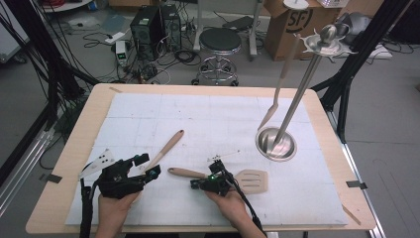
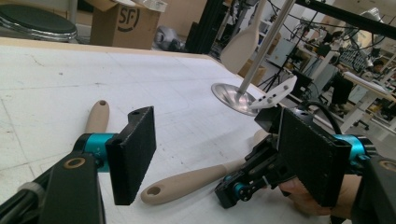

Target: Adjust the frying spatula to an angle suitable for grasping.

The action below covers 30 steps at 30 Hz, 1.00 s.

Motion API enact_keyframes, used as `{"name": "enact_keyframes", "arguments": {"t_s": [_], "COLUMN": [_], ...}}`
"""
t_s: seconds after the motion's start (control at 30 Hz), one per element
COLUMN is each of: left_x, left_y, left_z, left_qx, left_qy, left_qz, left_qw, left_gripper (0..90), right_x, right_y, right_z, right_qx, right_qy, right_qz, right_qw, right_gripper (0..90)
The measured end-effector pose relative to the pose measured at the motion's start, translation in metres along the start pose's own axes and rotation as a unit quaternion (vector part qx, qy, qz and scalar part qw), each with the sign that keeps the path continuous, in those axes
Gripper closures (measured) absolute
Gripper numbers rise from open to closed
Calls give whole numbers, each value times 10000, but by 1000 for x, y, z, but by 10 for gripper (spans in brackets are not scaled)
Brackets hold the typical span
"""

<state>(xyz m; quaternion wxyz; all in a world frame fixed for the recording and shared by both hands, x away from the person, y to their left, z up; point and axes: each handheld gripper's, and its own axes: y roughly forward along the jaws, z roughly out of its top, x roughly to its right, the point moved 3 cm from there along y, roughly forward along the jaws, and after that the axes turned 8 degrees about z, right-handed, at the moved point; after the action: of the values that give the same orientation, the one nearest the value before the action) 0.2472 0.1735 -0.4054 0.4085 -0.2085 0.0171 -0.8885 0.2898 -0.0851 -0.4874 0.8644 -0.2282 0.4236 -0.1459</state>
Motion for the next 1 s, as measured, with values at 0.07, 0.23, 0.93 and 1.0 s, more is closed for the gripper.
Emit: {"name": "enact_keyframes", "arguments": {"t_s": [0.07,0.23,0.93,1.0], "left_x": [-1,0,1,1], "left_y": [0,1,3,3], "left_z": [0,-1,-2,-2], "left_qx": [-18,-30,-75,-69], "left_qy": [19,9,16,6], "left_qz": [5,-12,-27,-29], "left_qw": [10000,10000,10000,10000], "left_gripper": [287,287,287,287], "right_x": [1,3,6,7], "right_y": [0,2,6,7], "right_z": [1,3,24,26], "right_qx": [10,6,1,43], "right_qy": [26,76,150,174], "right_qz": [21,28,-448,-491], "right_qw": [10000,10000,9989,9986], "right_gripper": [897,897,900,900]}}
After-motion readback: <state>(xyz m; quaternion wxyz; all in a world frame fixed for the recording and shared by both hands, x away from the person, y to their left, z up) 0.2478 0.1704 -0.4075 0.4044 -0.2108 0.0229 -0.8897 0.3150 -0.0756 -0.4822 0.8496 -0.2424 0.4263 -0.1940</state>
